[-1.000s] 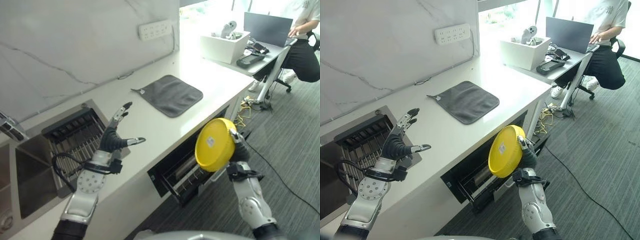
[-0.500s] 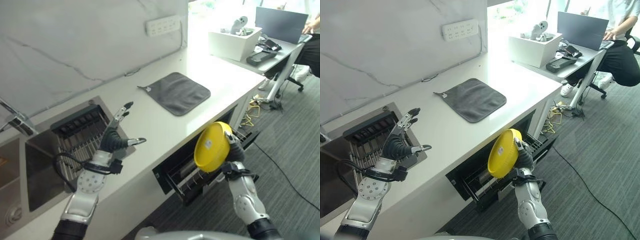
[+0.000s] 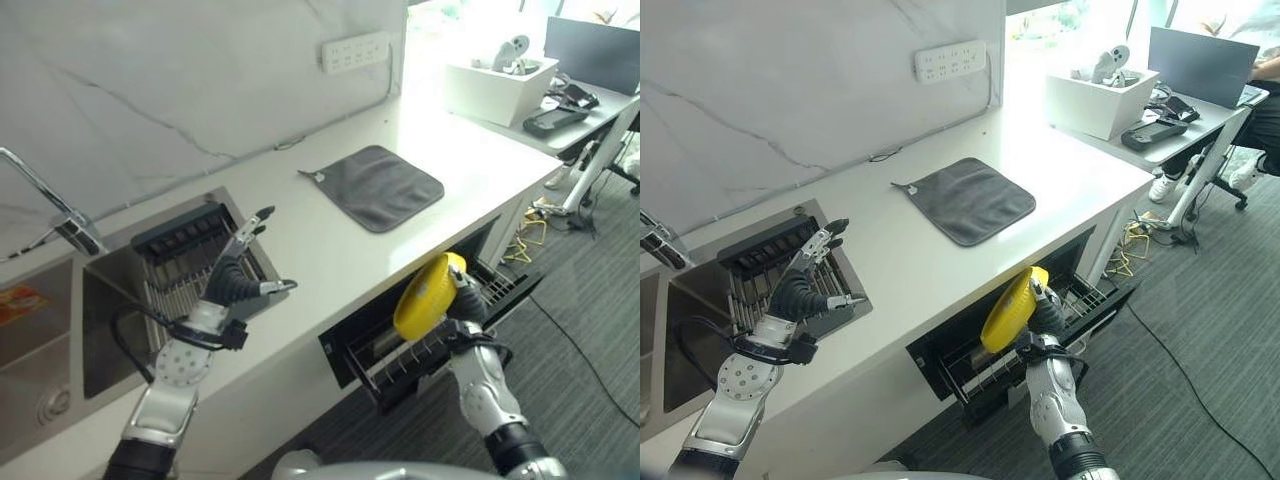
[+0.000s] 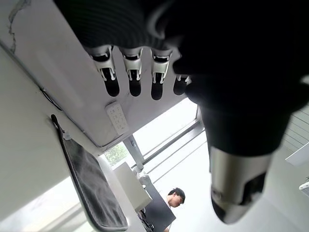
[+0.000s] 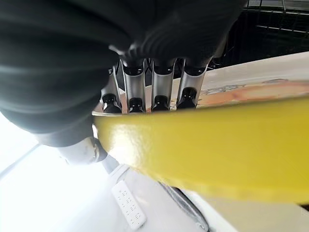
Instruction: Place the dishes in the dishwasher.
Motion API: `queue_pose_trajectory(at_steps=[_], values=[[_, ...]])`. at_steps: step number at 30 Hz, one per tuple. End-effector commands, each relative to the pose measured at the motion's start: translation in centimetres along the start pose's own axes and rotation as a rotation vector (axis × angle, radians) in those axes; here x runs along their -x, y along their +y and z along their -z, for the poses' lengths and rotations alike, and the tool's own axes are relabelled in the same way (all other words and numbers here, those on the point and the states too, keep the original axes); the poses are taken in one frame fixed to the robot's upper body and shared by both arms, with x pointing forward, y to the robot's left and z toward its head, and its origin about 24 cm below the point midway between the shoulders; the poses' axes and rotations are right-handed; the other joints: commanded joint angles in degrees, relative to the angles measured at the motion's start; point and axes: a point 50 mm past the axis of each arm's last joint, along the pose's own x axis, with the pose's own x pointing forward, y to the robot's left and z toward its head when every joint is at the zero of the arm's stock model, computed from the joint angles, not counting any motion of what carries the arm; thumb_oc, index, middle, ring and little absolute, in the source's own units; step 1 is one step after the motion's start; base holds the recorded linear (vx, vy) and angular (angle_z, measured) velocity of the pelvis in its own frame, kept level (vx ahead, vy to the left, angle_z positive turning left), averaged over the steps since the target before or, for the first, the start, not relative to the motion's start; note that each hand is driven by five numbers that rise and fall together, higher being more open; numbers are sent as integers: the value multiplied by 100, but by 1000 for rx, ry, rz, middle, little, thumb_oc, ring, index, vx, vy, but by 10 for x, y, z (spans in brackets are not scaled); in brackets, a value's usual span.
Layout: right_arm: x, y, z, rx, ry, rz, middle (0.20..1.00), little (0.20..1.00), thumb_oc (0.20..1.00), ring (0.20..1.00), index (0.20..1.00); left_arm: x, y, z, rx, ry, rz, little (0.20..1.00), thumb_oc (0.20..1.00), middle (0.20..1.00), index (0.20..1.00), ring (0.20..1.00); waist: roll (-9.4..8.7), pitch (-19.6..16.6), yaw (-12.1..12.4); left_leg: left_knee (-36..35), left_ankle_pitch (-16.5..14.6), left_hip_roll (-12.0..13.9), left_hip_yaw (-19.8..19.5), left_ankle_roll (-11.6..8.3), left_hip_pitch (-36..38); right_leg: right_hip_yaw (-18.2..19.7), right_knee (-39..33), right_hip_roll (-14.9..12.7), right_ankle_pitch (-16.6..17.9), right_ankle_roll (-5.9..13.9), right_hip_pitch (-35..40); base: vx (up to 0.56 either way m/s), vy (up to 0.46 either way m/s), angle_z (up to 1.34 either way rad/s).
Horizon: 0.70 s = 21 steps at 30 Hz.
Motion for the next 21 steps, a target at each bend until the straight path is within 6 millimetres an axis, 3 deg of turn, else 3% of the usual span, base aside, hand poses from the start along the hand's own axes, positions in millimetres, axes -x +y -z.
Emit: queue_pose_trajectory(at_steps=[1, 10, 16, 21], values=[[-22, 36, -31, -89, -163, -96, 200, 200, 200, 200, 200, -21, -1, -29, 3, -197, 56, 1000, 1000, 1000, 1000, 1000, 147, 62, 243, 480, -813, -407, -502, 638, 64, -626, 930, -288, -191, -157, -181, 36, 27, 4], [-31, 15, -23, -2, -85, -35, 200, 200, 200, 200, 200, -24, -5, -34, 22, -228, 89, 1000, 1000, 1000, 1000, 1000, 222, 144, 326, 541, -851, -483, -597, 666, -12, -679, 1037, -461, -113, -130, -263, 27, 38, 8], [-34, 4, -16, 284, 6, -105, 200, 200, 200, 200, 200, -26, -4, -39, 21, -263, 99, 1000, 1000, 1000, 1000, 1000, 268, 231, 420, 577, -851, -577, -679, 691, -127, -744, 1126, -666, -21, -86, -304, -2, 51, 3], [-35, -5, -15, 377, 45, -140, 200, 200, 200, 200, 200, -27, -2, -44, 21, -285, 105, 1000, 1000, 1000, 1000, 1000, 299, 259, 490, 627, -857, -634, -738, 712, -174, -822, 1216, -791, 10, -66, -291, 14, 42, 6]])
